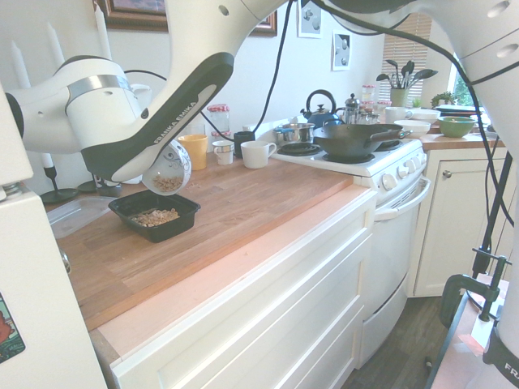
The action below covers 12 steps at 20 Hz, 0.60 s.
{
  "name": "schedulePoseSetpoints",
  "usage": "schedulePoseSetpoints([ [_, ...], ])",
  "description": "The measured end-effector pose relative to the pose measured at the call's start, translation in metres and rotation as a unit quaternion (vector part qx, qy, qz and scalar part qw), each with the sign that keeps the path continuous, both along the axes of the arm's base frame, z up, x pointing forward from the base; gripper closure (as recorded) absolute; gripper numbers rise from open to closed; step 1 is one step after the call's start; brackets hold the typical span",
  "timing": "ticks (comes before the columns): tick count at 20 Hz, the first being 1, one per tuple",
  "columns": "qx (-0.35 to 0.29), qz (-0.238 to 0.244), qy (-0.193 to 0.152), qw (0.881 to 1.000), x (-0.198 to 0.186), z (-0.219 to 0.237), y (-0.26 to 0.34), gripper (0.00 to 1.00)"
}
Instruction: Pour the cereal into the box
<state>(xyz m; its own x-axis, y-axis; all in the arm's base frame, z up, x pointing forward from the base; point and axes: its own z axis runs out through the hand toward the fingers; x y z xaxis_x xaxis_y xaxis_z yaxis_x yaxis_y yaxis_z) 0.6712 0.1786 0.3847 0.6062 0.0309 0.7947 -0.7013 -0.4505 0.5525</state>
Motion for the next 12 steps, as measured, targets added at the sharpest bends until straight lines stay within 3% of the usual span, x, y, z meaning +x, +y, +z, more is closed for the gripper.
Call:
schedulePoseSetpoints([
  [12,-0.057,0.004,-0.012,0.998,0.002,-0.013,0.001,1.0],
])
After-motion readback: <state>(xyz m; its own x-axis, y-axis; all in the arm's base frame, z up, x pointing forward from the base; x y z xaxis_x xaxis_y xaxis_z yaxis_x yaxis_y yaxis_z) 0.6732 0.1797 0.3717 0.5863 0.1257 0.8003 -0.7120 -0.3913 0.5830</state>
